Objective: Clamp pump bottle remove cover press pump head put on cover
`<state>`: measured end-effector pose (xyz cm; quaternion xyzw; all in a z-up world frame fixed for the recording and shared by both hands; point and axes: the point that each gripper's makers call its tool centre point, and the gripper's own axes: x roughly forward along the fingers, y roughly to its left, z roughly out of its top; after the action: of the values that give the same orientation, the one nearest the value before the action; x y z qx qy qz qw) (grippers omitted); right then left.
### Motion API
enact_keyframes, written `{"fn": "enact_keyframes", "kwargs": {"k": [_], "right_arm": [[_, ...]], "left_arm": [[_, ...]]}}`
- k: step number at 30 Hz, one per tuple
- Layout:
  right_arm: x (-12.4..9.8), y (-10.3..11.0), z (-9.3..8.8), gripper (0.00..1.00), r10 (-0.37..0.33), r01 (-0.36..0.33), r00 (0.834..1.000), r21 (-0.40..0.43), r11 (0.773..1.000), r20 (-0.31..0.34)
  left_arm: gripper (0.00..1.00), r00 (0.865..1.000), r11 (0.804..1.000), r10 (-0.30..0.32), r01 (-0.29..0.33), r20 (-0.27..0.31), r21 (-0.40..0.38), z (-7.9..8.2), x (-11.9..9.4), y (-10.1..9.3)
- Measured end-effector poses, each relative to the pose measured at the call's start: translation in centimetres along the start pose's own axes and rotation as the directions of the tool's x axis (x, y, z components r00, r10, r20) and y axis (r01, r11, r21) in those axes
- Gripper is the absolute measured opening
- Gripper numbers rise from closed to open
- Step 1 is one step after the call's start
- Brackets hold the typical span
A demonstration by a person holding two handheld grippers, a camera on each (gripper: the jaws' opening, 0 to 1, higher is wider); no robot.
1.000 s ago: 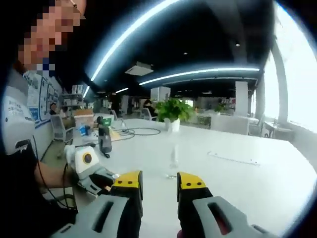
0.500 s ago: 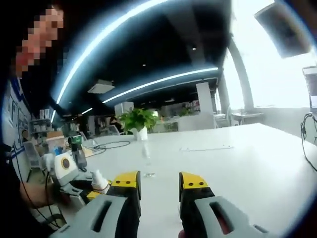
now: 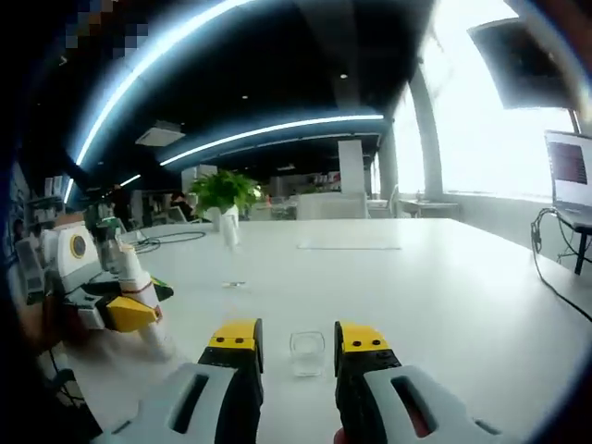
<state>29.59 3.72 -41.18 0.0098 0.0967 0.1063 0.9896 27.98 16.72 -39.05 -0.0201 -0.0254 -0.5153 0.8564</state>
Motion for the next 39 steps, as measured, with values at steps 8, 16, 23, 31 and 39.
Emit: {"fn": "enact_keyframes", "kwargs": {"k": [8,16,23,31,39], "right_arm": [[1.0,0.2,-1.4,0.25,0.008,-0.011,0.999,-0.061,0.998,-0.045],[2.0,-1.1,-1.8,0.24,0.006,-0.012,0.998,-0.084,0.996,-0.061],[1.9,-0.4,-2.0,0.23,0.006,-0.013,0.997,-0.098,0.995,-0.074],[1.7,-0.3,-2.3,0.23,0.007,-0.015,0.997,-0.098,0.995,-0.081],[1.6,-0.1,-2.1,0.23,0.011,-0.018,0.998,-0.095,0.995,-0.069]], "left_arm": [[0.14,1.000,1.000,0.001,-0.001,0.000,-0.003,-0.1,0.0,0.1],[0.14,1.000,1.000,0.003,-0.003,0.000,-0.003,-0.1,0.0,0.1],[0.14,1.000,1.000,0.003,-0.003,0.001,-0.003,-0.1,0.0,0.1],[0.14,1.000,1.000,0.005,-0.005,0.001,-0.004,-0.1,0.0,0.1],[0.14,1.000,1.000,0.006,-0.006,0.000,-0.009,-0.1,0.0,0.2]]}}
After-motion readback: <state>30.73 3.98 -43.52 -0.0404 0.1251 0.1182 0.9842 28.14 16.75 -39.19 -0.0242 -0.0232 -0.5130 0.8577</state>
